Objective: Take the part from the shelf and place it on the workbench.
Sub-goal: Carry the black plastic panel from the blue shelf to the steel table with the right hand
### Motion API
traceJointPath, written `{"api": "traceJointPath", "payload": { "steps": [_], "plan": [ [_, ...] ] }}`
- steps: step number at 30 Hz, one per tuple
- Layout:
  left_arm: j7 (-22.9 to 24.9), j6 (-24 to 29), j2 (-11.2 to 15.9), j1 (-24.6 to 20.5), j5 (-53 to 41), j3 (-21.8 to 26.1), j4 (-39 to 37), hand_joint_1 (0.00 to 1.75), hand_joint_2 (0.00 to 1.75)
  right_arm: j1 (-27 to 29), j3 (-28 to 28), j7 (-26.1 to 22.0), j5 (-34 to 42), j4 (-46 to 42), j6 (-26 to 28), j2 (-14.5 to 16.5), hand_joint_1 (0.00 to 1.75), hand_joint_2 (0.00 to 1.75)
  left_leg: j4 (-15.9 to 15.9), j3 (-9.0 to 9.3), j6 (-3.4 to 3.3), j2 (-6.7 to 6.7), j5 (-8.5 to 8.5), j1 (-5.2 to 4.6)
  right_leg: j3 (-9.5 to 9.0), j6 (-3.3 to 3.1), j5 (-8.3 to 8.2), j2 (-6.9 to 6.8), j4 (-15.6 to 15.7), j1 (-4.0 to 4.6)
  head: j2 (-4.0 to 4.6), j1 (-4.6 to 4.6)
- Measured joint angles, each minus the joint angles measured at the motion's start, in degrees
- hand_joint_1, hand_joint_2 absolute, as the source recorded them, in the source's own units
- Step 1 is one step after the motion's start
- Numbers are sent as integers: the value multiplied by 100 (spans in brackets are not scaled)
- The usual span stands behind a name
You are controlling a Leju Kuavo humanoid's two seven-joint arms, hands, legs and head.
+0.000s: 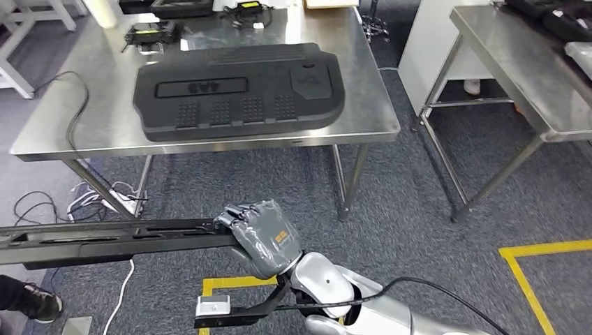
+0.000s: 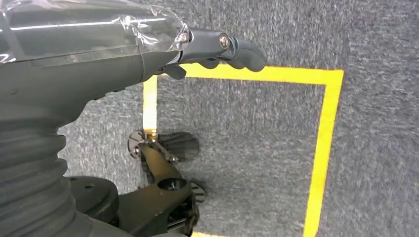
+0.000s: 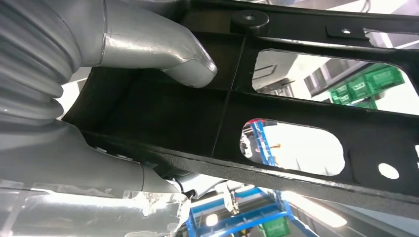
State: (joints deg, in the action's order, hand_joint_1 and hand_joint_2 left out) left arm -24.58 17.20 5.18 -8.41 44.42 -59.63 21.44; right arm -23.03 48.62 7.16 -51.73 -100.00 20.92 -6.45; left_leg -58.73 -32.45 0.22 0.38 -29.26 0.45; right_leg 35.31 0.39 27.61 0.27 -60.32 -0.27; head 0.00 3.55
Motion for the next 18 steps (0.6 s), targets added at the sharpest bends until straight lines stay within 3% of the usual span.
{"api": "traceJointPath", "payload": {
  "steps": [3,5,8,9,10,12,14,15,18],
  "plan": [
    [10,1,0,-9,-4,-1,0,0,175,-2,1,14,-19,-1,0,3,175,175,-10,19,94,-2,-37,9,-33,-87,33,18,55,5,0,-18],
    [15,-1,-1,-20,-11,-2,0,0,175,-5,1,18,-26,-2,0,10,175,175,-283,-75,154,-7,-205,16,-80,-149,40,3,94,-18,0,-53],
    [29,-6,-1,-24,-26,-2,0,0,175,3,1,24,-45,-2,-1,16,175,175,-1350,-622,205,-13,-633,25,-138,-210,82,-19,102,-10,0,-101],
    [39,-6,-1,-18,-32,-2,0,0,175,11,1,27,-55,-2,-1,16,175,175,-1588,-772,205,-13,-663,24,-159,-218,99,-18,101,-4,0,-102],
    [48,-6,0,-14,-40,-2,0,0,175,21,1,30,-70,-2,0,16,175,175,-1616,-827,195,-13,-577,22,-187,-219,119,-14,100,1,0,-104],
    [61,-8,0,-19,-56,-2,0,0,175,31,0,31,-116,-2,9,16,175,175,-1008,-607,144,-12,-129,11,-263,-203,168,-4,99,7,0,-105],
    [73,-13,1,-33,-72,-2,0,0,175,29,0,32,-178,-3,38,16,175,175,-306,-314,79,-8,177,-20,-316,-168,213,2,101,19,0,-110],
    [78,-15,2,-40,-81,-2,0,0,175,28,-1,32,-204,-4,57,16,175,175,-122,-243,54,-7,218,-37,-321,-146,224,4,105,22,0,-112],
    [93,-18,3,-46,-114,-3,1,0,175,25,-1,32,-281,-13,99,16,175,175,-17,-211,-6,-12,193,-39,-332,-67,247,5,134,21,0,-117]
  ]
}}
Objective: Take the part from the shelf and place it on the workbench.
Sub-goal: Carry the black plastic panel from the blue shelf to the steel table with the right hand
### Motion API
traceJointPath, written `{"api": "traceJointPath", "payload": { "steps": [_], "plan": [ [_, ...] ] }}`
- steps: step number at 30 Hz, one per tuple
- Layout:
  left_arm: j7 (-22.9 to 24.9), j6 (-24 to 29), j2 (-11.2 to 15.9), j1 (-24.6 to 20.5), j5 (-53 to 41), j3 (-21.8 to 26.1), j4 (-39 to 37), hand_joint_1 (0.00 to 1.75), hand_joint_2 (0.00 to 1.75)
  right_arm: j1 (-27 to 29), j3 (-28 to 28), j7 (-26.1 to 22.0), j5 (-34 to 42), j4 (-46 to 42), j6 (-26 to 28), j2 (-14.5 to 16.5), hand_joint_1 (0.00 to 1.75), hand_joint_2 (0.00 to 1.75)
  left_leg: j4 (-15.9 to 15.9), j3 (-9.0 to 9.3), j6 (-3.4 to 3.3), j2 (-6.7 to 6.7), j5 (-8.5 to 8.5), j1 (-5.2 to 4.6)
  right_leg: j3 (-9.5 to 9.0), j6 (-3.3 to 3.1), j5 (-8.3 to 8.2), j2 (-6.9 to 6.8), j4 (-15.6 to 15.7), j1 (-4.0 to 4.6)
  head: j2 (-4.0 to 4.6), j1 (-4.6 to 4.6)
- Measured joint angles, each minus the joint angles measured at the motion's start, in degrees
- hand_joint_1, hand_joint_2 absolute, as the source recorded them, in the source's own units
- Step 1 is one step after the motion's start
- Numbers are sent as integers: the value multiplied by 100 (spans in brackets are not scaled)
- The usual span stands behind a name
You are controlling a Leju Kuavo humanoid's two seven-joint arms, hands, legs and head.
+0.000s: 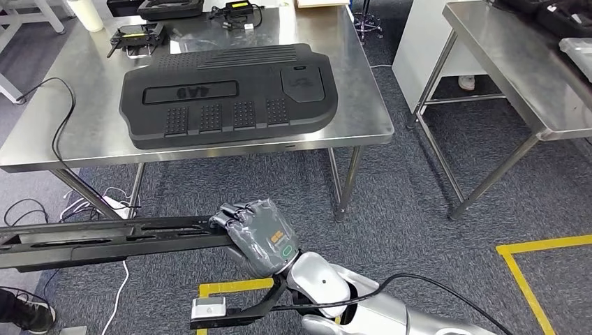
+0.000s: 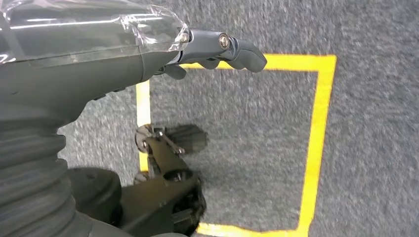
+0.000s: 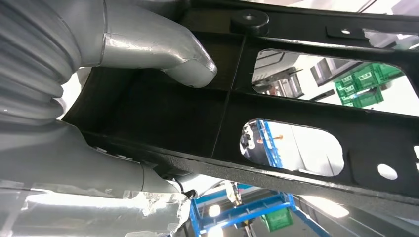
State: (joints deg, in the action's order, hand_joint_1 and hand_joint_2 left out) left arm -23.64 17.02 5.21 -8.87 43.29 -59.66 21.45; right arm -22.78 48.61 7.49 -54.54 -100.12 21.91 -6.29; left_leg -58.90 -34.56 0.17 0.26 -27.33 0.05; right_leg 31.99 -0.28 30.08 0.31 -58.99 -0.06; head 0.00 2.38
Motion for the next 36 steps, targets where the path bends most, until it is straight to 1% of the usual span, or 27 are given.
{"api": "traceJointPath", "payload": {
  "steps": [2,3,5,6,7,8,9,10,11,12,15,17,18,20,21,22,23,25,26,27,29,31,32,33,34,35,36],
  "plan": [
    [12,-4,1,-9,-17,-1,2,0,175,-18,-1,1,-48,-9,15,0,175,175,73,57,-55,-12,8,45,66,53,153,-2,-209,8,0,19],
    [21,-7,1,-16,-27,-1,3,0,175,-30,-1,2,-66,-14,23,0,175,175,98,84,-81,-20,7,64,196,74,303,-3,-493,3,0,42],
    [44,-15,2,-27,-50,-1,3,0,175,-49,-2,6,-91,-16,35,0,175,175,101,102,-114,-26,-14,59,612,107,609,-5,-1265,-19,0,88],
    [57,-18,2,-27,-60,-1,3,0,175,-51,-2,12,-105,-16,36,0,175,175,97,111,-121,-26,-27,57,785,122,656,-5,-1538,-30,0,98],
    [69,-21,2,-25,-67,-1,3,0,175,-53,-2,20,-118,-16,34,0,175,175,92,125,-121,-24,-43,58,865,132,588,-5,-1611,-37,0,105],
    [80,-22,2,-24,-71,-1,3,0,175,-62,-2,27,-131,-16,33,0,175,175,84,146,-113,-19,-65,61,828,134,405,-6,-1448,-43,0,114],
    [89,-23,2,-24,-74,-1,4,0,175,-82,-2,38,-140,-17,30,0,175,175,71,174,-98,-13,-93,65,693,131,148,-8,-1091,-49,0,125],
    [95,-23,2,-26,-78,-1,4,0,175,-114,-2,45,-147,-17,25,0,175,175,57,197,-75,-9,-124,65,527,123,-48,-11,-704,-51,0,135],
    [101,-23,2,-32,-84,-1,5,0,175,-155,-3,55,-152,-19,18,3,175,175,31,207,-44,-6,-155,57,388,109,-180,-10,-369,-47,0,140],
    [106,-23,2,-38,-90,-1,5,0,175,-194,-3,67,-155,-21,10,5,175,175,15,210,-11,-6,-176,51,307,91,-230,-6,-171,-39,0,136],
    [119,-23,2,-54,-113,-2,8,0,175,-288,-4,107,-155,-27,-19,11,175,175,27,223,83,-7,-201,49,273,7,-200,10,-71,-17,0,110],
    [123,-23,1,-66,-120,-4,13,0,175,-363,-6,126,-153,-28,-35,14,175,175,-106,201,144,-7,-302,58,231,-52,-203,3,-28,-40,0,93],
    [125,-23,1,-75,-120,-5,19,0,175,-398,-6,130,-151,-29,-39,17,175,175,-332,108,172,-8,-422,62,207,-78,-199,-6,-11,-53,0,74],
    [126,-23,1,-82,-120,-8,28,0,175,-433,-7,138,-146,-28,-42,24,175,175,-1076,-264,217,-11,-735,71,170,-119,-172,-21,-9,-52,0,39],
    [127,-23,2,-80,-120,-9,29,0,175,-436,-7,144,-142,-28,-43,26,175,175,-1413,-462,228,-11,-826,74,156,-130,-154,-24,-16,-47,0,31],
    [127,-24,2,-75,-119,-10,30,0,175,-437,-7,150,-138,-27,-42,28,175,175,-1580,-587,229,-11,-810,74,139,-133,-133,-22,-22,-43,0,28],
    [128,-26,2,-72,-120,-11,30,0,175,-441,-7,155,-133,-27,-39,28,175,175,-1522,-603,220,-11,-677,74,116,-129,-110,-17,-29,-41,0,25],
    [128,-36,2,-75,-121,-15,30,0,175,-465,-7,166,-127,-27,-32,28,175,175,-825,-336,176,-10,-216,70,43,-105,-53,-7,-33,-40,0,20],
    [128,-43,2,-79,-121,-16,30,0,175,-486,-7,171,-124,-27,-27,28,175,175,-455,-183,151,-9,-53,55,14,-86,-26,-2,-36,-33,0,12],
    [128,-53,2,-84,-121,-17,30,0,175,-506,-7,177,-123,-27,-23,28,175,175,-193,-75,125,-8,26,39,-2,-63,-9,1,-32,-29,0,7],
    [128,-70,2,-88,-121,-19,30,0,175,-534,-7,187,-114,-27,-14,28,175,175,-47,-27,83,-5,5,5,-9,-12,3,3,-10,-23,0,-2],
    [128,-81,2,-87,-121,-20,32,0,175,-554,-7,192,-102,-27,-8,28,175,175,15,5,30,-6,4,30,-24,51,40,-2,-11,-19,0,4],
    [127,-84,2,-90,-122,-21,33,0,175,-569,-7,193,-96,-27,-7,28,175,175,49,31,-2,-11,8,49,12,79,109,-4,-112,-16,0,17],
    [126,-86,2,-96,-122,-21,34,0,175,-584,-7,193,-92,-27,-5,28,175,175,81,57,-32,-16,10,68,110,104,228,-5,-329,-15,0,32],
    [125,-87,2,-100,-122,-21,34,0,175,-593,-7,193,-86,-27,-3,28,175,175,91,74,-57,-22,4,69,280,121,384,-6,-668,-24,0,49],
    [125,-89,2,-102,-122,-21,34,0,175,-598,-7,193,-79,-26,-1,28,175,175,92,82,-79,-26,-9,68,502,134,542,-7,-1069,-29,0,65],
    [125,-90,2,-101,-121,-21,34,0,175,-596,-7,198,-75,-25,1,27,175,175,90,92,-91,-26,-23,65,714,145,640,-7,-1423,-35,0,73]
  ]
}}
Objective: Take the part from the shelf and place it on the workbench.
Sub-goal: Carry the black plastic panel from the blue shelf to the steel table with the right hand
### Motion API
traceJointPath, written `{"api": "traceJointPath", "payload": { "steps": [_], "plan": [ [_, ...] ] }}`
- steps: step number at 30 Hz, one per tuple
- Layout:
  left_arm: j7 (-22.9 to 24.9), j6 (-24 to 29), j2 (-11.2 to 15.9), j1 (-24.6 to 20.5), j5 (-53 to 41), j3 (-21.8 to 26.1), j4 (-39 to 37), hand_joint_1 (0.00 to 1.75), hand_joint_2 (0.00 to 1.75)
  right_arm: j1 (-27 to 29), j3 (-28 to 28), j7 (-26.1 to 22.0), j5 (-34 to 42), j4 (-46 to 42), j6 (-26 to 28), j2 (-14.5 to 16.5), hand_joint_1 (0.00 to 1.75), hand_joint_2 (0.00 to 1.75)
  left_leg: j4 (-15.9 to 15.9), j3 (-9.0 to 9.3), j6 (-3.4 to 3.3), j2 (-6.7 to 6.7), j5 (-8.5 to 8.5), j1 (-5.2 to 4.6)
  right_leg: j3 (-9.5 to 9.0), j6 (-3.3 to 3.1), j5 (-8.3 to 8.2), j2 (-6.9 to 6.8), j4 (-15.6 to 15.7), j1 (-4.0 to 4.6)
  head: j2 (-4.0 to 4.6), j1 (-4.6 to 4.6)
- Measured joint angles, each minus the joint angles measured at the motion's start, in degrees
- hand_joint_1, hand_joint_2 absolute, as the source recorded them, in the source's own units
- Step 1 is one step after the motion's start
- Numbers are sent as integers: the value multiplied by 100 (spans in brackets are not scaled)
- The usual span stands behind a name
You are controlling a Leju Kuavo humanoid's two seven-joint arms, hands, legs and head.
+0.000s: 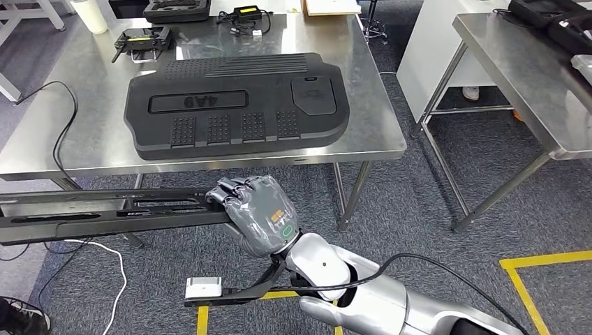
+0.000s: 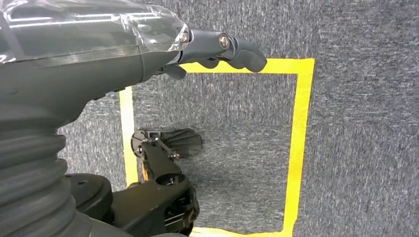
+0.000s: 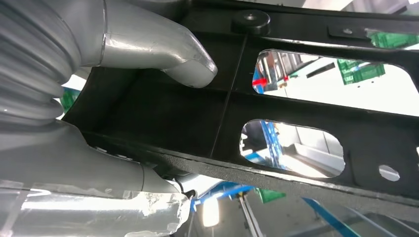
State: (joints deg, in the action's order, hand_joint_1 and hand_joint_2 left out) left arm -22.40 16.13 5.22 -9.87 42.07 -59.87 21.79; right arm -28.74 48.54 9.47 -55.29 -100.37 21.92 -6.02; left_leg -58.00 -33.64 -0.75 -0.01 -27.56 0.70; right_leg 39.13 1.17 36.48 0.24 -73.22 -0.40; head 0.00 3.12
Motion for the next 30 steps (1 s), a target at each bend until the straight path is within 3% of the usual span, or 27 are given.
{"api": "traceJointPath", "payload": {
  "steps": [1,2,5,7,10,12,15,16,17,18,20,22,24,27,28,30],
  "plan": [
    [0,-2,0,3,0,0,0,0,175,3,0,5,5,3,1,-1,175,175,-2,18,-7,2,-18,-2,142,6,-8,0,-194,-3,0,7],
    [1,-3,0,6,0,0,1,0,175,4,0,10,10,7,1,-2,175,175,-4,44,-5,7,-39,-1,178,5,-136,-1,-163,-5,0,15],
    [0,-4,0,6,0,0,3,0,175,-18,0,16,25,13,3,-3,175,175,-27,149,45,24,-137,-2,-196,-36,-815,-7,871,-2,0,46],
    [-1,-5,0,0,-2,0,5,0,175,-48,0,22,36,17,8,-1,175,175,-54,156,104,25,-186,-18,-359,-83,-925,-2,1290,14,0,40],
    [-1,-7,2,-8,-7,-1,7,0,175,-67,0,36,45,22,14,2,175,175,-58,162,200,22,-222,-16,-394,-156,-883,16,1371,20,0,22],
    [-1,-9,4,-13,-10,-2,12,0,175,-87,0,46,48,24,22,5,175,175,-314,75,264,20,-379,-12,-444,-209,-877,6,1413,-10,0,-8],
    [-1,-10,6,-4,-20,-2,17,0,175,-111,2,69,50,26,50,14,175,175,-1369,-461,331,18,-812,1,-508,-273,-833,-12,1426,-16,0,-51],
    [0,-10,7,3,-21,-2,17,0,175,-110,3,75,51,30,56,14,175,175,-1630,-627,340,18,-850,2,-532,-282,-813,-12,1425,-14,0,-55],
    [1,-10,8,7,-22,-2,17,0,175,-109,3,80,52,33,59,14,175,175,-1691,-703,339,18,-774,2,-562,-282,-790,-9,1424,-13,0,-59],
    [1,-10,9,8,-27,-2,17,0,175,-110,4,85,53,37,61,14,175,175,-1522,-667,328,18,-587,2,-601,-275,-764,-4,1423,-13,0,-62],
    [4,-11,15,4,-42,-2,17,0,175,-113,4,95,54,41,72,15,175,175,-772,-386,280,21,-103,-3,-685,-244,-701,2,1423,-10,0,-69],
    [13,-14,21,-2,-56,-2,17,0,175,-121,4,108,55,45,93,16,175,175,-222,-186,220,25,106,-32,-704,-198,-662,13,1419,3,0,-83],
    [30,-16,22,-1,-68,-3,17,0,175,-127,4,125,52,49,109,15,175,175,-121,-172,166,27,74,-62,-695,-146,-656,21,1437,7,0,-91],
    [45,-17,22,-10,-100,-3,17,0,175,-127,4,140,33,50,118,13,175,175,-33,-96,70,13,68,-12,-674,-60,-527,10,1300,14,0,-72],
    [48,-17,23,-20,-113,-3,17,0,175,-127,3,143,27,50,123,12,175,175,-5,-63,34,7,64,5,-564,-39,-396,6,1054,15,0,-55],
    [51,-20,24,-35,-131,-2,17,0,175,-111,2,148,15,51,132,8,175,175,2,-32,-18,0,38,-4,-149,-16,-89,3,286,4,0,-24]
  ]
}}
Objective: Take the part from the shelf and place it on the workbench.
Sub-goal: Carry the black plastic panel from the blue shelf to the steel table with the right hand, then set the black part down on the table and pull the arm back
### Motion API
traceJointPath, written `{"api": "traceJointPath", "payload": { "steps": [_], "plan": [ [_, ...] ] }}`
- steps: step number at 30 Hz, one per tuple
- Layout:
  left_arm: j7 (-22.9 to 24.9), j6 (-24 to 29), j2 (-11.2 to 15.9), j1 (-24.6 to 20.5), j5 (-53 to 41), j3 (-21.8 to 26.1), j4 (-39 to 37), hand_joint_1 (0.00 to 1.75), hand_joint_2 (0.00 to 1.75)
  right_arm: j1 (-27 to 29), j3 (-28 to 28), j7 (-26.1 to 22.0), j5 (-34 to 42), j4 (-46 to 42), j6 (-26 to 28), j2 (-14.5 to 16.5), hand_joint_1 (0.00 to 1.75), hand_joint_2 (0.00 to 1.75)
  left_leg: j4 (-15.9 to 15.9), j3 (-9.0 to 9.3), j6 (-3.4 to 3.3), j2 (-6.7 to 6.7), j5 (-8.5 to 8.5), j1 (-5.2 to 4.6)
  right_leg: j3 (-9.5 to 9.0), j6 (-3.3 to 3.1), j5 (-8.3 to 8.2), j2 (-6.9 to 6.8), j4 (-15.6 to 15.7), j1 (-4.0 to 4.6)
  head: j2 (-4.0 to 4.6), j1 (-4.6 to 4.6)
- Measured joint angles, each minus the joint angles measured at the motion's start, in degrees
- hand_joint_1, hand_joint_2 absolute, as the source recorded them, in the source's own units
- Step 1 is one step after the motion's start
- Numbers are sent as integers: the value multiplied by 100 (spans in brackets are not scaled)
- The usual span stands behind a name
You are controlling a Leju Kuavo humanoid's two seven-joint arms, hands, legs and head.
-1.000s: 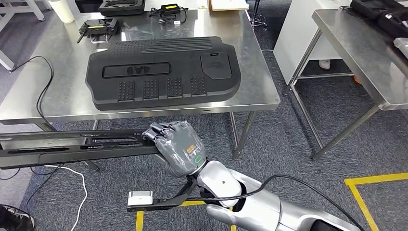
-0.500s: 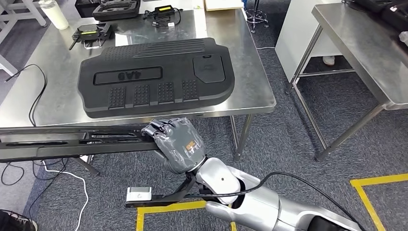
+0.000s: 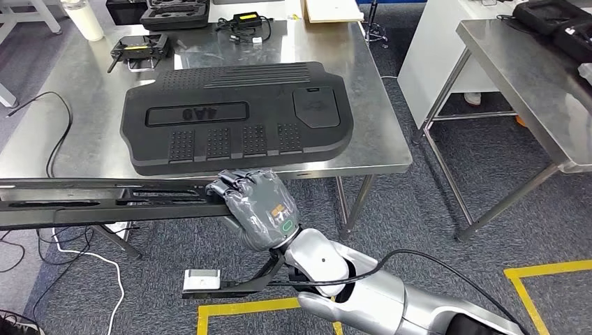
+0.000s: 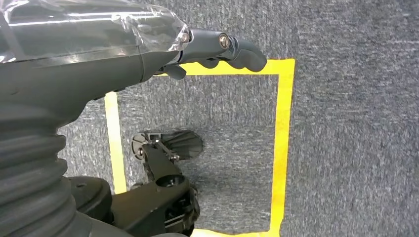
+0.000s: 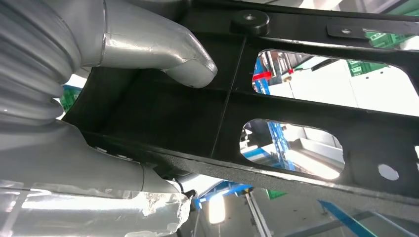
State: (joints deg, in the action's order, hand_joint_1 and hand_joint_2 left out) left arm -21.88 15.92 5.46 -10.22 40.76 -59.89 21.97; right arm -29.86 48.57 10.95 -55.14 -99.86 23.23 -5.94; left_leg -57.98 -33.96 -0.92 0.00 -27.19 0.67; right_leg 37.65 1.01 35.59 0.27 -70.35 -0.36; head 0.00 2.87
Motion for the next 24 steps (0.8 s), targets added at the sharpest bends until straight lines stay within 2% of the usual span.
{"api": "traceJointPath", "payload": {
  "steps": [1,2,3,5,7,9,12,13,14,16,17,18,19,20,21,22,23,24],
  "plan": [
    [2,-3,0,-2,-5,0,0,0,175,16,0,2,-3,2,2,-4,175,175,-1,12,-12,-1,-15,-4,208,10,79,-1,-333,-4,0,7],
    [2,-6,0,-1,-8,0,0,0,175,31,0,3,-6,5,2,-9,175,175,-3,29,-15,1,-32,-7,331,14,44,-1,-481,-6,0,11],
    [3,-8,0,-1,-9,0,0,0,175,41,0,4,-7,8,2,-15,175,175,-5,52,-13,6,-52,-7,350,11,-92,-1,-420,-7,0,17],
    [3,-14,0,-2,-11,0,0,0,175,46,0,4,-8,11,2,-25,175,175,-12,126,14,16,-111,-6,74,-22,-577,-4,317,-5,0,41],
    [7,-23,0,-14,-15,0,0,0,175,39,0,7,-8,15,3,-26,175,175,-31,162,67,20,-167,-20,-200,-67,-841,-5,972,13,0,45],
    [15,-32,0,-24,-23,0,0,0,175,35,0,14,-10,20,4,-27,175,175,-33,159,130,19,-189,-25,-246,-111,-820,3,1098,39,0,31],
    [20,-41,0,-36,-37,-1,1,0,175,28,-1,24,-13,23,6,-28,175,175,-97,177,228,18,-269,-18,-309,-191,-814,5,1170,15,0,18],
    [20,-45,0,-43,-41,-2,2,0,175,20,-2,24,-15,23,7,-26,175,175,-275,111,260,18,-368,-14,-349,-216,-811,-3,1199,-3,0,3],
    [20,-50,0,-46,-45,-2,2,0,175,14,-2,24,-19,23,8,-25,175,175,-576,-28,288,17,-508,-6,-386,-241,-797,-13,1213,-13,0,-14],
    [20,-57,0,-38,-47,-2,2,0,175,10,-2,24,-24,26,9,-24,175,175,-1349,-457,330,16,-774,9,-441,-275,-751,-22,1217,-12,0,-42],
    [20,-60,0,-29,-47,-2,2,0,175,13,-2,24,-26,28,9,-25,175,175,-1585,-624,339,15,-788,16,-471,-279,-723,-20,1216,-11,0,-45],
    [20,-63,0,-21,-47,-2,2,0,175,15,-2,24,-26,31,9,-25,175,175,-1602,-689,340,15,-682,21,-507,-274,-694,-14,1215,-12,0,-49],
    [20,-66,0,-18,-47,-2,2,0,175,15,-2,24,-27,33,9,-25,175,175,-1381,-637,333,15,-467,25,-553,-263,-661,-8,1214,-13,0,-51],
    [20,-68,1,-18,-47,-2,2,0,175,15,-2,24,-27,34,9,-25,175,175,-986,-496,321,15,-199,28,-606,-247,-622,-4,1214,-14,0,-53],
    [21,-69,1,-19,-47,-2,2,0,175,11,-2,25,-27,35,9,-25,175,175,-619,-342,305,16,-11,22,-651,-225,-585,-2,1215,-7,0,-57],
    [21,-70,2,-21,-48,-2,2,0,175,7,-2,25,-28,37,9,-25,175,175,-319,-222,279,19,104,10,-677,-198,-554,2,1212,0,0,-65],
    [22,-73,2,-20,-48,-2,2,0,175,2,-2,25,-28,38,9,-24,175,175,-156,-158,255,21,136,-4,-690,-171,-533,5,1214,7,0,-67],
    [24,-75,2,-18,-48,-2,2,0,175,-2,-2,26,-28,40,9,-24,175,175,-125,-144,225,23,98,-21,-693,-142,-521,8,1222,11,0,-67]
  ]
}}
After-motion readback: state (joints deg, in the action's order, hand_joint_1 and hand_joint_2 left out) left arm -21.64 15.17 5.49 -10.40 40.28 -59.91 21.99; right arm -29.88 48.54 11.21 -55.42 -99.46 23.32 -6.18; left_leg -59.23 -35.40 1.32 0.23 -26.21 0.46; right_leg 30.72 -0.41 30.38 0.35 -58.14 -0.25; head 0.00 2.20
